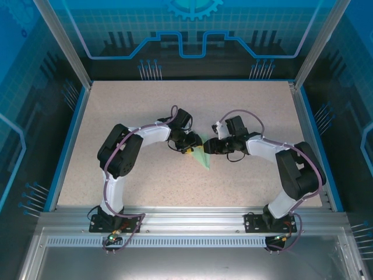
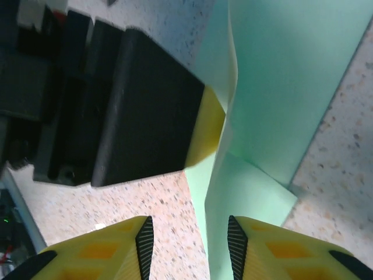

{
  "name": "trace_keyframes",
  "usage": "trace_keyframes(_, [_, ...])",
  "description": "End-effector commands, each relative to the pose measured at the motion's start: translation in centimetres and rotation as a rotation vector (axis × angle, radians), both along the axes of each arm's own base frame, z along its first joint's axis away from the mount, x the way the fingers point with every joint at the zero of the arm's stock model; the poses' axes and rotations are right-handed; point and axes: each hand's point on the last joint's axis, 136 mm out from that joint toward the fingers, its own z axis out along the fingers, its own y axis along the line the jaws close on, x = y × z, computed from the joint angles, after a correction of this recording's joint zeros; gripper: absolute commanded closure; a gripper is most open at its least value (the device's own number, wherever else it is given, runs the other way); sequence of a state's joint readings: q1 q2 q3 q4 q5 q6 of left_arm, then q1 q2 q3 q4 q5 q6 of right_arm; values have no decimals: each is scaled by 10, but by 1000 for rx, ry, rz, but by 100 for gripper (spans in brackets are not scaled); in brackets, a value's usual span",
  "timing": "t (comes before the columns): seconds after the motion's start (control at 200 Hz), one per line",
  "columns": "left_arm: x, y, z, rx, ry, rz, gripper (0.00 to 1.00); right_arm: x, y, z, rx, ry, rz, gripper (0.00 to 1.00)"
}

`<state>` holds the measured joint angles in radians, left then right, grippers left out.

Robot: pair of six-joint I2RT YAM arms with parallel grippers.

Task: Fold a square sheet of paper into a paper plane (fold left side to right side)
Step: Fourth fold the wing at the center of the table.

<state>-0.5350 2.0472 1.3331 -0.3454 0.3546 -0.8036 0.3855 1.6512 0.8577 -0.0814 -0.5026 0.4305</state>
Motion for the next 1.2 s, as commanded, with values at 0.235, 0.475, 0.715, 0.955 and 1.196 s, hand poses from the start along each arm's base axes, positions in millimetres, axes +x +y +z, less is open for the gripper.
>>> trace_keyframes(0.235, [-13,14,-26,94,57,-8,51,24,13,3,120,47,-6,65])
trace_keyframes(0.475, [-13,14,-26,97,57,-8,51,27,8,-9,86,57,-23,72])
trace_keyframes(0.715, [-13,13,-26,95,57,-8,51,27,5,-17,61,67,-26,78])
trace_keyframes(0.955, [-14,14,-27,97,59,-8,51,26,3,-19,54,70,-27,91])
trace_keyframes(1.196, [-14,14,-27,98,59,-9,51,26,-8,-25,43,86,-45,97])
